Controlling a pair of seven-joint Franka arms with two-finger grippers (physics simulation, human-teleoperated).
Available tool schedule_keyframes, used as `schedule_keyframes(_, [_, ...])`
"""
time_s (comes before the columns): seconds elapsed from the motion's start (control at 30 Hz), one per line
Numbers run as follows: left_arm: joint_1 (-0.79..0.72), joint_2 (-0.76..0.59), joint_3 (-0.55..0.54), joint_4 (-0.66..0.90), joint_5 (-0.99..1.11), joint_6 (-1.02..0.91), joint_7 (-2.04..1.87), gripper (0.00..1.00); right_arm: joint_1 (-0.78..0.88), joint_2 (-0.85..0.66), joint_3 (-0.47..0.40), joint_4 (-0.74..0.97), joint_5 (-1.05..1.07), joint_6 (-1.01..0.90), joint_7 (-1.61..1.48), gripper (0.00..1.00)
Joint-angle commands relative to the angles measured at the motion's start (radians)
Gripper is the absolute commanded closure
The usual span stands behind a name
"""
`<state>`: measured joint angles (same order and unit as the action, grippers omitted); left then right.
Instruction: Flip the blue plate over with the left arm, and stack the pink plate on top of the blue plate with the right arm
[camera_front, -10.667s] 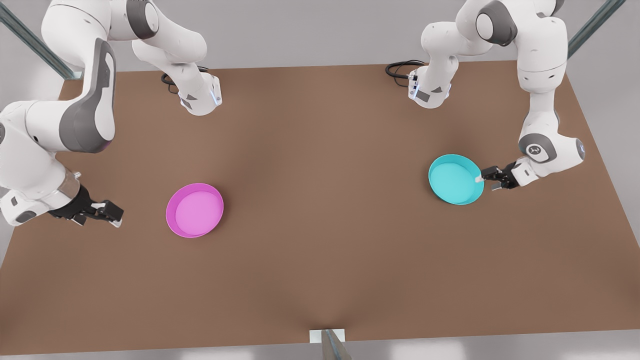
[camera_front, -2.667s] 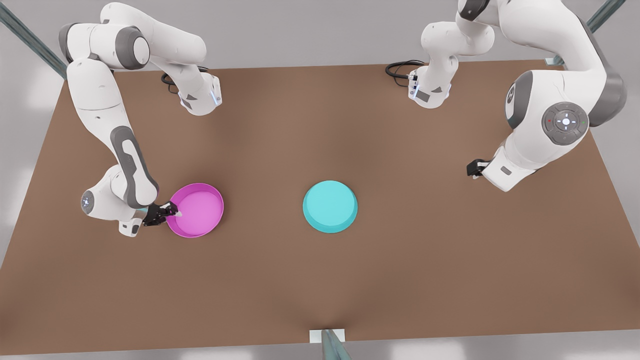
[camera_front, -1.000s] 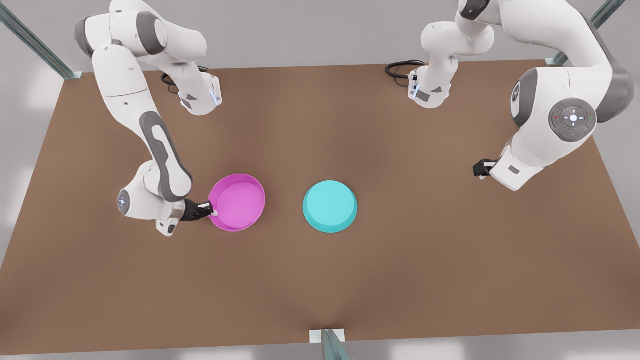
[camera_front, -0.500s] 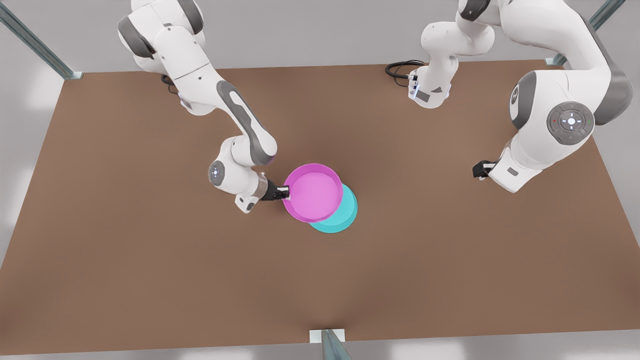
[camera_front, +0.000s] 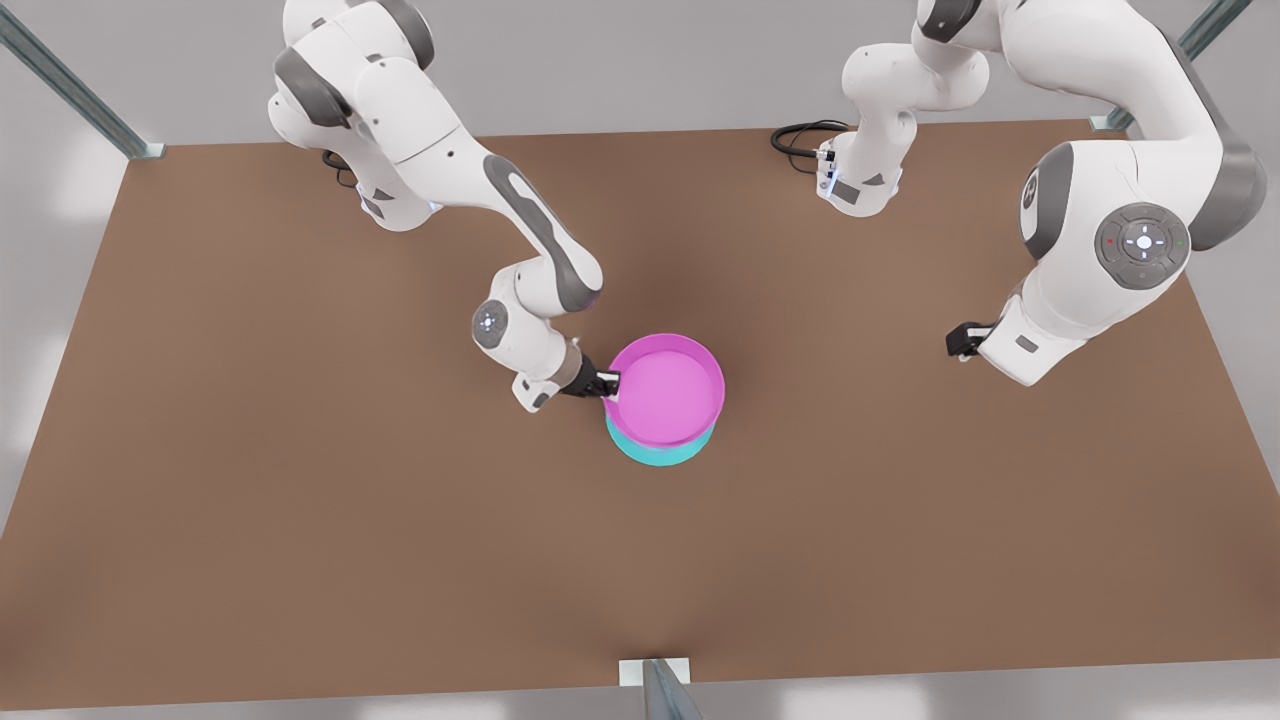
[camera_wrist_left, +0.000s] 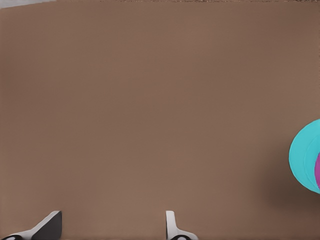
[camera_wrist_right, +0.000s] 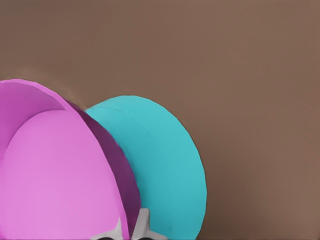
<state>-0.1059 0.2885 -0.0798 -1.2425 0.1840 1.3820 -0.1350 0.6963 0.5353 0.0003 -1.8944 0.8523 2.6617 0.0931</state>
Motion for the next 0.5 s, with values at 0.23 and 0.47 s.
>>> schedule_keyframes(0.23, [0.000,0.001,0.000,0.000,0.002,0.000,-0.002,0.00,0.000,-0.092,-0.033,-0.032,-0.010,-0.014,-0.027,0.00])
schedule_keyframes(0.47, [0.000,0.001,-0.002,0.003,-0.009,0.012,0.002,0.00,-0.530,-0.451,-0.048,0.069,-0.794,-0.778,-0.105,0.00])
